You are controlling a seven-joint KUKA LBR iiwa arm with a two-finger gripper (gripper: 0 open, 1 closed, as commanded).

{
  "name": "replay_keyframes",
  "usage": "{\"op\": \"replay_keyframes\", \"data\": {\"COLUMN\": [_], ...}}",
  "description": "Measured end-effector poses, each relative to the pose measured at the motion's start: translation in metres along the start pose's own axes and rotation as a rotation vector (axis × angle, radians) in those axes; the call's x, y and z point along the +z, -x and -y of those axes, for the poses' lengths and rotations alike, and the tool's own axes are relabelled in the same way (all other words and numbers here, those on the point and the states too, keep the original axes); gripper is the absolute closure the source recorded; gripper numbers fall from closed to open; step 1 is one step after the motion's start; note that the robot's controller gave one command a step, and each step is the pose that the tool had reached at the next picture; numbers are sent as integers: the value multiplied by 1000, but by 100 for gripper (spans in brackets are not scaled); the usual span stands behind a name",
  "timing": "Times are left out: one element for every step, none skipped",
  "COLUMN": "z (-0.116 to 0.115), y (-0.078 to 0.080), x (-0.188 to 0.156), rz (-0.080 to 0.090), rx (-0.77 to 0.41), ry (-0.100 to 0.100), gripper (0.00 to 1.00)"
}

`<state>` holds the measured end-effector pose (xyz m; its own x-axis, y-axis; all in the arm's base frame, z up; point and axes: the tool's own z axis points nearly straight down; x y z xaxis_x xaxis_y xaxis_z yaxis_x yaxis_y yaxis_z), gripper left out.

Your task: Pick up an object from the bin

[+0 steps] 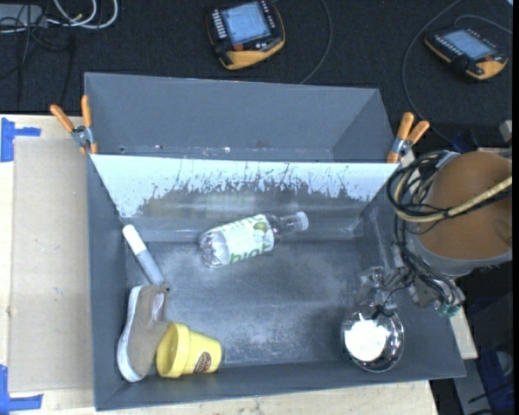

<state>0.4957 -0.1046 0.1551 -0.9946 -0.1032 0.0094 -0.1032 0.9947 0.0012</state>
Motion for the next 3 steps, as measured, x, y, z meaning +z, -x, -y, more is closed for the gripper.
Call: {"op": "replay_keyframes", "data": {"z": [10,4,18], "y": [-15,-16,1], "x": [35,-42,26], "rz": [-1,4,3], "rx": [33,-276,-281], "ry": [1,0,2], "gripper": [100,100,100]}}
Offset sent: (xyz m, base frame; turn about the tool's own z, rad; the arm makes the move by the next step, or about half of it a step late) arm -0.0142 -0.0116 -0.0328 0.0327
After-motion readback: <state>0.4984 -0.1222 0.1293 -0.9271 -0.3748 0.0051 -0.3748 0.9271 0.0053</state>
